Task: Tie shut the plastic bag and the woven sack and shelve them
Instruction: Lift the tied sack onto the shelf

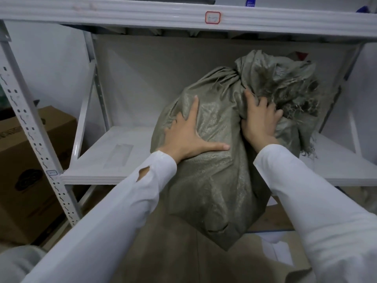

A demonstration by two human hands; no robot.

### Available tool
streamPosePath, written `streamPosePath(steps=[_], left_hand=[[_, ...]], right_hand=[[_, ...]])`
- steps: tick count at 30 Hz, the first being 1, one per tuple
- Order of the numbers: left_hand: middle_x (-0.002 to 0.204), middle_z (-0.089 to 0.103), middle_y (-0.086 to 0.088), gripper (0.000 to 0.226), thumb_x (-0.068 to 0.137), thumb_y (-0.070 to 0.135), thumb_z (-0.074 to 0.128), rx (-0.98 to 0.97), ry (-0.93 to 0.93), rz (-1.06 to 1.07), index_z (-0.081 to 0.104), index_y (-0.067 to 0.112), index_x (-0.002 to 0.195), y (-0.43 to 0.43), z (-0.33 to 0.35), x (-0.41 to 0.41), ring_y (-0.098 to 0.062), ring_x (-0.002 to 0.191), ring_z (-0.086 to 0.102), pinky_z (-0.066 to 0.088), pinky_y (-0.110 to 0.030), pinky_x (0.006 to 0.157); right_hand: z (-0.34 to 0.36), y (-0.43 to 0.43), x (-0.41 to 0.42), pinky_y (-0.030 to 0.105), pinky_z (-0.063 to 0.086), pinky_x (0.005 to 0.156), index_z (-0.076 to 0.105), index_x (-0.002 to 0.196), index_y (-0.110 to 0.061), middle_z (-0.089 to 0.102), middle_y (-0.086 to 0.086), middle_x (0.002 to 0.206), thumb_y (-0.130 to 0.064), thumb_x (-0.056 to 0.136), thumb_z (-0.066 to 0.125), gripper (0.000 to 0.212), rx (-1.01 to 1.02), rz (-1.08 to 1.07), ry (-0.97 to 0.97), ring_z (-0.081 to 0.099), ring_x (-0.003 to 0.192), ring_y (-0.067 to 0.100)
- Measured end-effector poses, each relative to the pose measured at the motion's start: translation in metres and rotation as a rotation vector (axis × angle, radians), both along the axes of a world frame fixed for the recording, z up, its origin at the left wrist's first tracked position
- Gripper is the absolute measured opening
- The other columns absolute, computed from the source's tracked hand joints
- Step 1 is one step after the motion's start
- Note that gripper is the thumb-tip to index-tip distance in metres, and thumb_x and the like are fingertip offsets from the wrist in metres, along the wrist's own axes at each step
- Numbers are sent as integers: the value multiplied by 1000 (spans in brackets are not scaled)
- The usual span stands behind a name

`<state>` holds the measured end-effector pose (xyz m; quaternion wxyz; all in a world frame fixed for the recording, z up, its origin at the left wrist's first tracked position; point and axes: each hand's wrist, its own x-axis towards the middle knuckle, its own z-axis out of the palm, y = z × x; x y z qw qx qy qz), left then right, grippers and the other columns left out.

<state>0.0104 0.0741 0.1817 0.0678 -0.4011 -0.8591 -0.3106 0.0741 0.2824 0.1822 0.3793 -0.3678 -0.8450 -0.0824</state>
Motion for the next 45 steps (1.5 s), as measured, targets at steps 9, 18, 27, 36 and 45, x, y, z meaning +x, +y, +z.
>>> streamPosePath(steps=[9, 18, 27, 36, 45], left_hand=[[156, 22, -1, 137, 34, 94, 59, 245, -31, 71, -13, 51, 143, -5, -27, -18, -22, 144, 22, 29, -53, 112], [158, 17, -8, 135, 38, 95, 55, 182, 67, 74, -5, 44, 147, 42, -14, -16, -30, 144, 22, 28, -57, 110], [161, 2, -11, 137, 39, 97, 49, -3, 230, 6, 3, 34, 151, 75, -16, 1, -29, 148, 2, 1, -65, 113], [151, 22, -5, 123, 58, 66, 75, -197, 364, -43, -5, 42, 148, 47, -27, -36, -30, 139, 23, 22, -66, 108], [136, 34, -14, 113, 61, 65, 74, -190, 522, 19, 9, 36, 149, 79, -22, -62, -35, 123, 36, 35, -56, 99]], right_hand=[[37, -41, -51, 49, 36, 88, 51, 120, -22, 56, 11, 122, -22, 67, 76, 59, 251, 239, 59, 50, 113, 36], [33, 6, -61, 46, 34, 86, 54, 120, -19, 53, 12, 129, -25, 93, 32, 36, 225, 171, 136, 49, 113, 36], [4, 63, -36, 52, 28, 96, 48, 125, -15, 42, 17, 135, -17, 97, 37, 30, 23, 86, 112, 39, 123, 39], [4, 62, -30, 51, 31, 94, 48, 120, -15, 44, 15, 133, -10, 80, 54, 41, 10, 103, 174, 41, 120, 38], [12, 79, -28, 53, 37, 95, 46, 120, -15, 44, 11, 131, -22, 76, 71, 51, 27, 119, 133, 43, 119, 36]])
